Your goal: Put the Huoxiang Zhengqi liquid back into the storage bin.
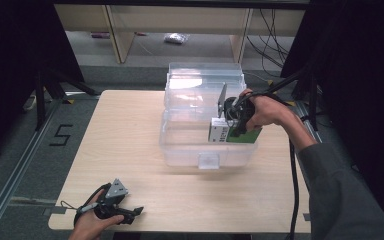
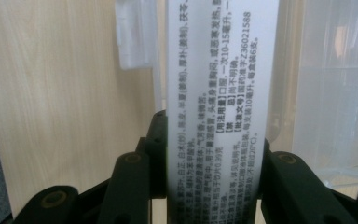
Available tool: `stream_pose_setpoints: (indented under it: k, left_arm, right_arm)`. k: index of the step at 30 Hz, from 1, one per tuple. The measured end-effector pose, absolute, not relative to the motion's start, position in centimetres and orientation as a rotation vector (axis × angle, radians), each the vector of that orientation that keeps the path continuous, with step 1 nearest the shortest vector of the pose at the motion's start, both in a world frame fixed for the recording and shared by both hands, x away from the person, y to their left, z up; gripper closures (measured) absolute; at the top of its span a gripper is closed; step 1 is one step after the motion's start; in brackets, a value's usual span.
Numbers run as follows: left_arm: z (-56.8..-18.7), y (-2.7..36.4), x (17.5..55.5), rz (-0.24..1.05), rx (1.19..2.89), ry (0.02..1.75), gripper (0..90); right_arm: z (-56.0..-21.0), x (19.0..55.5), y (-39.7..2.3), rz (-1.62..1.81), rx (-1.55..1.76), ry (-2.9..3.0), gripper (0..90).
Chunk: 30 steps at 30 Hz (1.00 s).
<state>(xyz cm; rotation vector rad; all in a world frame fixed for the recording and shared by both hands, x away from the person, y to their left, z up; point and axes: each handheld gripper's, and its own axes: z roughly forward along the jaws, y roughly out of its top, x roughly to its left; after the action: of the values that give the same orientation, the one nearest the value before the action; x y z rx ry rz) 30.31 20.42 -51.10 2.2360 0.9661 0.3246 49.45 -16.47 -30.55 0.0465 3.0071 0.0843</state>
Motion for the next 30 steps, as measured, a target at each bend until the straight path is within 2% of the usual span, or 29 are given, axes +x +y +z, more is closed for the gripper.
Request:
stream_pose_setpoints:
  k: [11,30]
  left_arm:
    - [-51.1,20.5,30.3,0.323,2.240,0.963,15.0]
    - [-51.1,20.5,30.3,0.321,2.237,0.964,15.0]
  right_arm:
    - [-32.5,51.3,-16.2,0.062,-0.008,3.031,64.7]
    - [-36.2,52.2,-16.3,0.007,0.022,3.075,64.6]
